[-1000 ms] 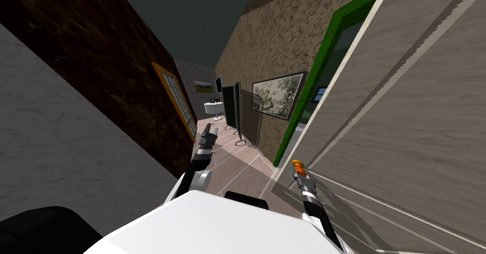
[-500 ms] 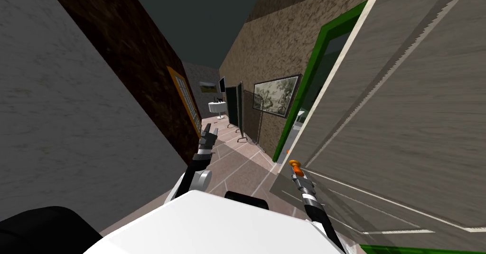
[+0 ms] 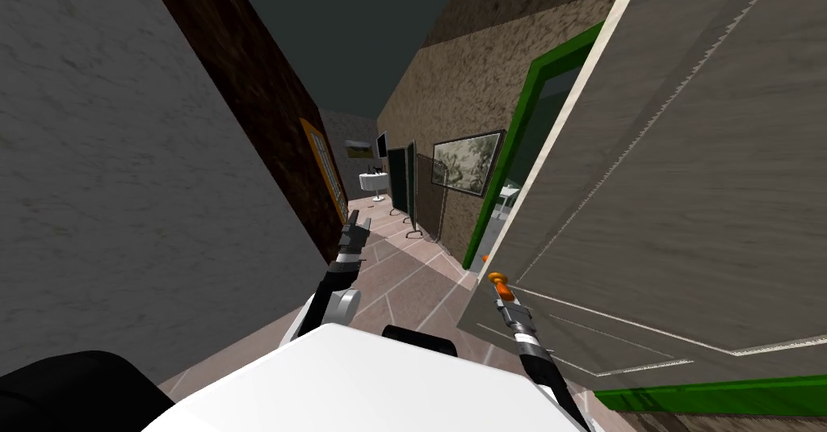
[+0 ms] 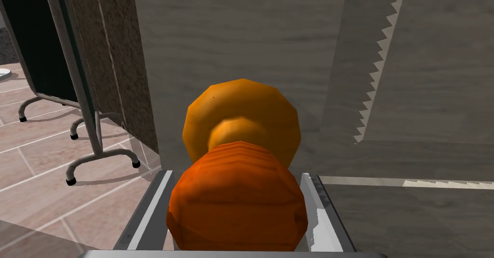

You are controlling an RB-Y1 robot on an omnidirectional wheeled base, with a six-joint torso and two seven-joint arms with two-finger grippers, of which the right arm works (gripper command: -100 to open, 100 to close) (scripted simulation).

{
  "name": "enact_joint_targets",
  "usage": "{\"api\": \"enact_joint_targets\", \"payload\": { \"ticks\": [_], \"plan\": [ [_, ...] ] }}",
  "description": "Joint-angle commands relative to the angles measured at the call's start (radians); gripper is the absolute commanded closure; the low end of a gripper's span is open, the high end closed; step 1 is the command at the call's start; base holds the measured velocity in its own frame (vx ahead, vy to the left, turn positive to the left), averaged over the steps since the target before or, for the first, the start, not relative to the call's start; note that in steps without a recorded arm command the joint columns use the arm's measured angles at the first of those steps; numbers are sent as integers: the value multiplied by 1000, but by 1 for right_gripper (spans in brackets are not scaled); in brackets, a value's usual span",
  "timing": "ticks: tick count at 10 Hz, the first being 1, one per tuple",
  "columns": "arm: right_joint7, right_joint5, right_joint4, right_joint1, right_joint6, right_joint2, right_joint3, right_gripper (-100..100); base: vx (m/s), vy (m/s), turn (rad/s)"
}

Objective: Pull the door open

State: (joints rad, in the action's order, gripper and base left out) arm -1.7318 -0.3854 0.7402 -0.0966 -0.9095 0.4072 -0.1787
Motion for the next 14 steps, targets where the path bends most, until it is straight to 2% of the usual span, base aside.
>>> {"api": "enact_joint_targets", "payload": {
  "ticks": [1,5,6,14],
  "plan": [
    [-20,14,7,-12,-19,13,-22,100,-188,-46,44],
    [-63,45,26,-36,-51,44,-69,100,-199,-63,45],
    [-56,42,13,-26,-46,35,-65,100,-87,-34,25],
    [-133,73,-18,-64,-149,95,-116,100,-204,-56,137]
  ]
}}
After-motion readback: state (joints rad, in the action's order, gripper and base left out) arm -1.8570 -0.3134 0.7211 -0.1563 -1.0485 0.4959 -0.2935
